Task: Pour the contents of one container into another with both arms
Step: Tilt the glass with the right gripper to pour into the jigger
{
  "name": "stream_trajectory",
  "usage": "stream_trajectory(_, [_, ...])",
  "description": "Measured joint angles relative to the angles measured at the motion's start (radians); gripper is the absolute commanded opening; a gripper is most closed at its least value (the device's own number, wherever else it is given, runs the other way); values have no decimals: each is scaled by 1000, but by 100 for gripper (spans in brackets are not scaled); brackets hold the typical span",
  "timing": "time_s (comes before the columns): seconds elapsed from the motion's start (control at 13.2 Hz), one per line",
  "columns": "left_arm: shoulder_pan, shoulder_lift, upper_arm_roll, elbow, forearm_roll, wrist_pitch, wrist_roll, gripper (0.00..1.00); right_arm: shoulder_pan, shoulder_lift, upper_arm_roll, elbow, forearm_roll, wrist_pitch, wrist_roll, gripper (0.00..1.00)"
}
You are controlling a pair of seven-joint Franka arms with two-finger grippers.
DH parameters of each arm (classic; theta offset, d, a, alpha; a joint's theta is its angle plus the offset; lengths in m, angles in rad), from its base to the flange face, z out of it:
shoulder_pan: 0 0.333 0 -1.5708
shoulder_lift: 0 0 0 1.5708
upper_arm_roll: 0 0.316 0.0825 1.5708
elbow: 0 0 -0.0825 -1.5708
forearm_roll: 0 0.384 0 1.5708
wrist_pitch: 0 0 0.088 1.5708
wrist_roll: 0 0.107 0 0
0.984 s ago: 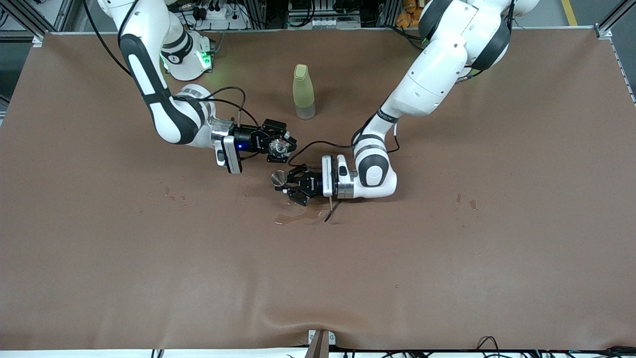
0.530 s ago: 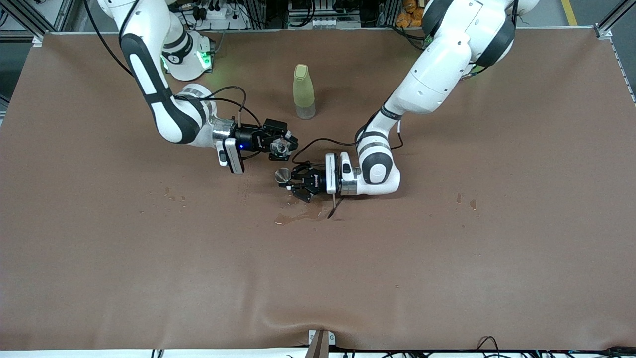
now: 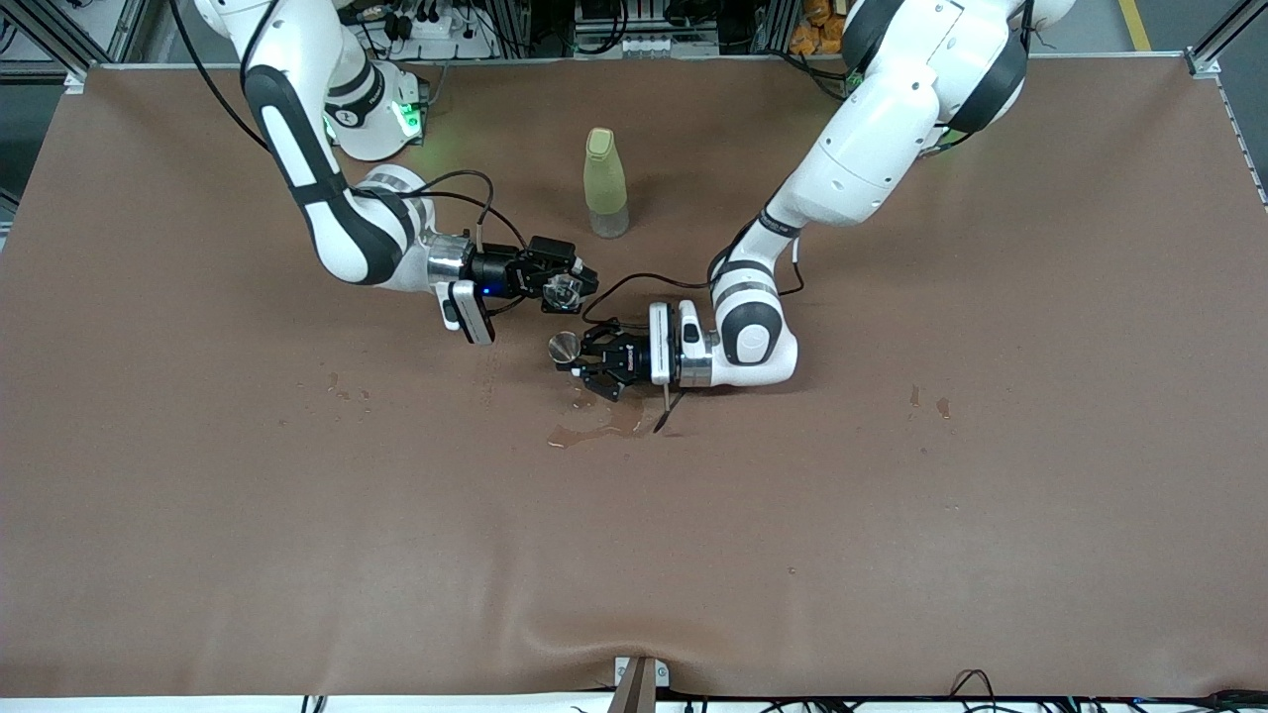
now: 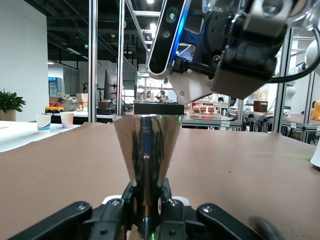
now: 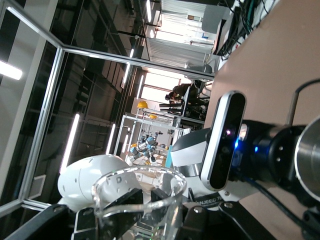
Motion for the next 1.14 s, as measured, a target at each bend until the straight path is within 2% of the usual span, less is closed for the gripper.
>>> stream_trajectory(1.14, [18, -33, -18, -73, 0, -39, 24, 0, 0, -5, 2, 6, 0, 0, 265, 0])
